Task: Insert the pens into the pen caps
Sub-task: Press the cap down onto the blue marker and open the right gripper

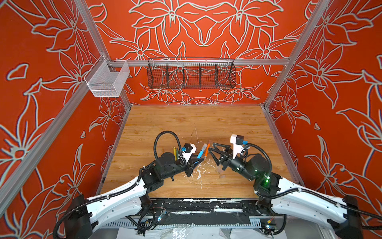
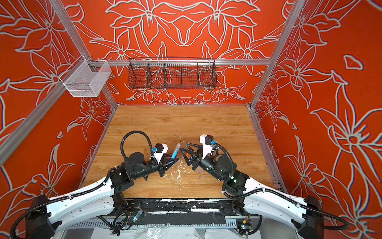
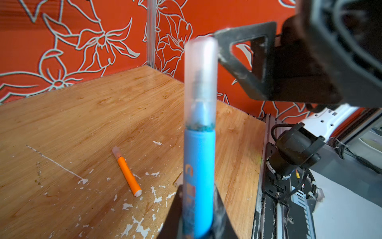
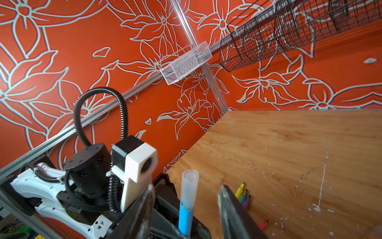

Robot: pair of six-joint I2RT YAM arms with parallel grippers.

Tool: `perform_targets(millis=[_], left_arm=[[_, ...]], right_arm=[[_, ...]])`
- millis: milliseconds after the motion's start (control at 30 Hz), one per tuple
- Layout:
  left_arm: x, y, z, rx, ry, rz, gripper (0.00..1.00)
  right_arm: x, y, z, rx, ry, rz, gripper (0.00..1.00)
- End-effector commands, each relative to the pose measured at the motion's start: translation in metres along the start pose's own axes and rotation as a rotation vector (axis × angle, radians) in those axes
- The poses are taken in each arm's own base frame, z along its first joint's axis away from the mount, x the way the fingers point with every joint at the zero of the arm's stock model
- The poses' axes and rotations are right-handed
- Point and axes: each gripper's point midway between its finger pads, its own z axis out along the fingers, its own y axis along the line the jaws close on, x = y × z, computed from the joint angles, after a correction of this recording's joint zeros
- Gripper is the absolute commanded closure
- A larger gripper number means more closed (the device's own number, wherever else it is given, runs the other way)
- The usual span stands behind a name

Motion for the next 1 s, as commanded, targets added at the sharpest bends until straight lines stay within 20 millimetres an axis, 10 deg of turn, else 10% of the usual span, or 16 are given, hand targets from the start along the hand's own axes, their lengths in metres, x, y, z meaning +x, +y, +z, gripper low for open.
perform_targets(millis=[0, 433, 967], left_arm=[[-0.014, -0.009, -0.004, 0.044, -0.059, 0.061, 1.0], [-0.008, -0.007, -0.007, 0.031, -0.049, 0.089, 1.0], [-0.017, -0.002, 0.002, 0.004, -0.047, 0.048, 1.0]], right_arm=[[-0.002, 0.009, 0.009, -0.024, 0.026, -0.007, 0.49], [-0.001, 0.021, 0.029, -0.063, 0.065, 0.003, 0.54], [0.017, 0.014, 0.029, -0.056, 0.11, 0.007, 1.0]])
